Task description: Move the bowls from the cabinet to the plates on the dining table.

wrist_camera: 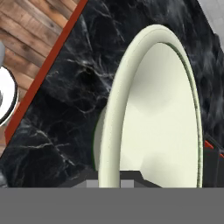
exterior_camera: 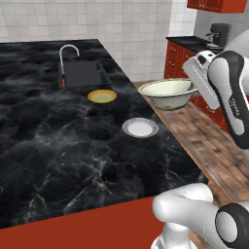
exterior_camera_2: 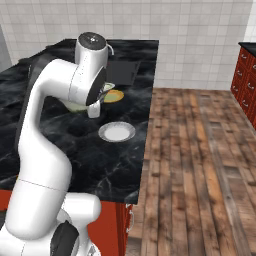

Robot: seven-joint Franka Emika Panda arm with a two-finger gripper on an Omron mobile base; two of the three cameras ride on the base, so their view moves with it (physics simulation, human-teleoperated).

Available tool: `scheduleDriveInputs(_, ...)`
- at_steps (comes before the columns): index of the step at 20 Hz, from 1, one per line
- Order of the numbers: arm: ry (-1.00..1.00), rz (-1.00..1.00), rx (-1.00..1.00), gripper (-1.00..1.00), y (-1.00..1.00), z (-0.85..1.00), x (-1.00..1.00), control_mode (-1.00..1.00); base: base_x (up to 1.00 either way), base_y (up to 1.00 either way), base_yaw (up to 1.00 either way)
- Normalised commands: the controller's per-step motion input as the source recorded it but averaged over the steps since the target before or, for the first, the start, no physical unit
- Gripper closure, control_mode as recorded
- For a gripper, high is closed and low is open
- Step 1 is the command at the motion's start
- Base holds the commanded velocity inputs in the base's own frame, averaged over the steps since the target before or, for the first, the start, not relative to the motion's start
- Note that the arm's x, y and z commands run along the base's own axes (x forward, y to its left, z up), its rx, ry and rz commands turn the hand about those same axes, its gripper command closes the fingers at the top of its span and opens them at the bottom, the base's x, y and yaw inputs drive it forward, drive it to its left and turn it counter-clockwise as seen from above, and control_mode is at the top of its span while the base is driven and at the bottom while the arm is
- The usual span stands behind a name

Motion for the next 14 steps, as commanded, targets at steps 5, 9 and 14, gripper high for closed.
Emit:
scheduleDriveInputs(5, 0.01, 0.0, -0.07, 1.0, 0.0, -0.28, 0.57, -1.0, 0.0, 0.0, 0.0)
scheduleDriveInputs(9, 0.0, 0.0, -0.1, 1.0, 0.0, -0.35, 0.48, -1.0, 0.0, 0.0, 0.0)
scheduleDriveInputs(14, -0.02, 0.0, -0.1, 1.0, 0.02, -0.37, 0.45, -1.0, 0.0, 0.0, 0.0)
